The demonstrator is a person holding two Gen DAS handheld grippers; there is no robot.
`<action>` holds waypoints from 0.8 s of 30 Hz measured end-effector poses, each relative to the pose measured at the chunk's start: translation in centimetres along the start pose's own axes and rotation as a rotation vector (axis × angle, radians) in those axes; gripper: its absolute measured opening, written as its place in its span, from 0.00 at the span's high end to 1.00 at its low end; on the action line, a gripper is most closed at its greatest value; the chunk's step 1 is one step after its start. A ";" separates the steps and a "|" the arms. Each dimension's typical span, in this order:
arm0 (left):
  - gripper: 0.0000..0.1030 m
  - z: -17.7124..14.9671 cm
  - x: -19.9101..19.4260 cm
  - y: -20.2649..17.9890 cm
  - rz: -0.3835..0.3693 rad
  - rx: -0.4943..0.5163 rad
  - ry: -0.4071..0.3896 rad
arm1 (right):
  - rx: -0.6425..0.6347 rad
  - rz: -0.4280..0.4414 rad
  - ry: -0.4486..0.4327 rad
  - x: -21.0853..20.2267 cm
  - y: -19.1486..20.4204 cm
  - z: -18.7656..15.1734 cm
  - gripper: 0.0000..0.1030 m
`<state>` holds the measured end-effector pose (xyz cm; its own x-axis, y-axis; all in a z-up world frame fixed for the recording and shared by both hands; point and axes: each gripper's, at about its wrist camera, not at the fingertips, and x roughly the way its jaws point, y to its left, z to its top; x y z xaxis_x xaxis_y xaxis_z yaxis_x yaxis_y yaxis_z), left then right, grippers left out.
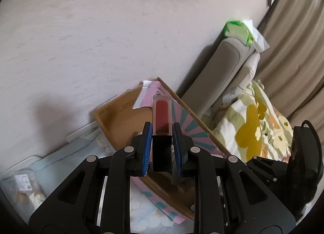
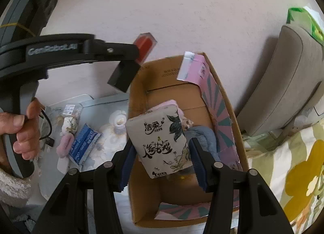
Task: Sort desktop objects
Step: 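Carry lipstick and tissue pack into the cardboard box and open both tools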
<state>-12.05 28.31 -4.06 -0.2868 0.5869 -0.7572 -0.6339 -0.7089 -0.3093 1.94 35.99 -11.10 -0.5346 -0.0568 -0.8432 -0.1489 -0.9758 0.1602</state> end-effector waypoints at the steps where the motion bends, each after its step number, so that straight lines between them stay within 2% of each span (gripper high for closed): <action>1: 0.83 0.2 0.7 -0.2 0.003 0.006 0.009 | 0.002 -0.002 0.003 0.2 -0.2 0.1 0.53; 6: 0.83 0.8 3.3 -0.6 0.030 0.048 0.051 | 0.013 -0.003 0.026 1.5 -1.1 0.5 0.52; 13: 0.82 0.8 4.9 -1.8 0.092 0.137 0.090 | 0.024 -0.017 0.082 2.9 -1.4 0.8 0.51; 15: 0.79 0.8 5.0 -2.1 0.114 0.158 0.095 | 0.033 -0.016 0.111 3.4 -1.5 0.7 0.46; 16: 0.76 0.8 5.0 -2.1 0.124 0.167 0.105 | 0.038 -0.019 0.115 3.6 -1.5 0.6 0.36; 17: 0.64 0.8 5.1 -2.2 0.132 0.173 0.111 | 0.046 -0.017 0.112 3.6 -1.6 0.5 0.26; 18: 0.49 0.8 5.1 -2.2 0.137 0.178 0.112 | 0.053 -0.012 0.109 3.5 -1.7 0.4 0.24; 19: 0.04 0.7 5.0 -2.2 0.138 0.179 0.109 | 0.058 -0.005 0.108 3.4 -1.7 0.4 0.23; 21: 0.00 0.4 4.7 -2.0 0.137 0.173 0.086 | 0.063 -0.002 0.106 3.2 -1.7 0.3 0.23; 24: 0.00 0.1 4.6 -1.8 0.133 0.161 0.090 | 0.062 -0.018 0.100 2.8 -1.5 0.1 0.23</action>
<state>-12.31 32.28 -6.98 -0.3150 0.4496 -0.8358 -0.7033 -0.7019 -0.1125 0.59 37.32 -13.67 -0.4465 -0.0630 -0.8925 -0.2107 -0.9621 0.1733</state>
